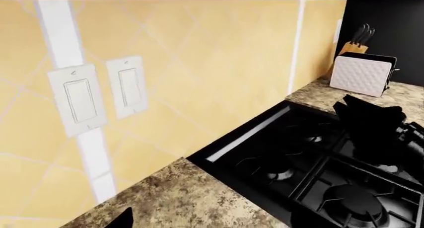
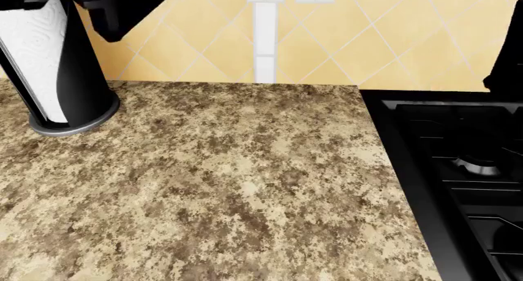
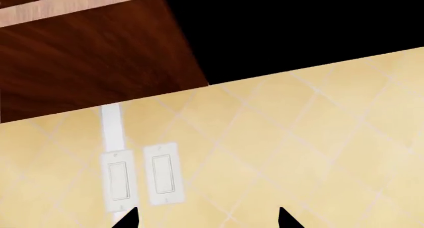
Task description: Pick the pickle, bell pepper from the counter and place them in the cabinet. Then close the cabinet.
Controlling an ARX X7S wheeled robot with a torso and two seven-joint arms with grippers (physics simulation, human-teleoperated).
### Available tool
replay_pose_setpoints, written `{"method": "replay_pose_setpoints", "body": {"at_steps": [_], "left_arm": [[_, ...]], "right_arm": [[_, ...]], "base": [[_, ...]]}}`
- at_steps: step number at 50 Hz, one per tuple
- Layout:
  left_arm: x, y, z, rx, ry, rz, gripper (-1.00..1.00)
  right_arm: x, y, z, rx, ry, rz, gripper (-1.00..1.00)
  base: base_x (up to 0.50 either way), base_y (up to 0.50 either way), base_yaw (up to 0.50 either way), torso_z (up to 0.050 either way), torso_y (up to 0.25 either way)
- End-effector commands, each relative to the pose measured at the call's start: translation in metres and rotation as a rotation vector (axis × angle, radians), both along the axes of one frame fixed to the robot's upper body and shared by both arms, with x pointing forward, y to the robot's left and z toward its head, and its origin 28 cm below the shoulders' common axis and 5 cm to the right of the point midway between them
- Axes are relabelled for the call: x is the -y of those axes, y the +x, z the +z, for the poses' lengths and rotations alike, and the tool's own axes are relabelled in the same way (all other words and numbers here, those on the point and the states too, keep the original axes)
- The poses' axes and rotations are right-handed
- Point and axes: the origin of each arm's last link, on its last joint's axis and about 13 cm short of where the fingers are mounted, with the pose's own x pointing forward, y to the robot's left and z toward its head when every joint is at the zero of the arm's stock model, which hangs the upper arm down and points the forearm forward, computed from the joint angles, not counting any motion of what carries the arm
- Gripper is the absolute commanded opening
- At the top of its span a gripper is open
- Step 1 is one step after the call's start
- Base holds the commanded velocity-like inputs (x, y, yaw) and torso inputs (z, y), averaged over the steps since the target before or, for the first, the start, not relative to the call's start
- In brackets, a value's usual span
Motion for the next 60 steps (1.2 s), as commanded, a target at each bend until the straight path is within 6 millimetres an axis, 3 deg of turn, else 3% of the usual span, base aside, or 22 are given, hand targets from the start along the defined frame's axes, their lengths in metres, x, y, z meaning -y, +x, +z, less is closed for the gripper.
{"method": "replay_pose_setpoints", "body": {"at_steps": [1,9,16,44,60], "left_arm": [[-0.012,0.001,-0.028,0.003,0.025,0.101,1.0],[-0.015,0.002,-0.034,-0.013,0.028,0.125,1.0],[-0.019,0.003,-0.038,-0.022,0.026,0.155,1.0],[-0.027,0.0,-0.037,-0.008,0.008,0.196,1.0],[-0.028,0.0,-0.037,-0.01,-0.001,0.2,1.0]], "right_arm": [[0.01,-0.019,0.007,0.106,0.075,-0.098,1.0],[0.009,-0.03,0.014,0.168,0.041,-0.113,1.0],[0.007,-0.044,0.035,0.238,0.015,-0.131,1.0],[0.023,-0.072,0.073,0.403,0.139,-0.313,1.0],[0.021,-0.085,0.105,0.528,0.137,-0.328,1.0]], "base": [[0.0,0.0,0.0,0.0,0.0],[0.0,0.0,0.0,0.0,0.0],[0.0,0.0,0.0,0.0,0.0],[0.0,0.0,0.0,0.0,0.0],[0.0,0.0,0.0,0.0,0.0]]}}
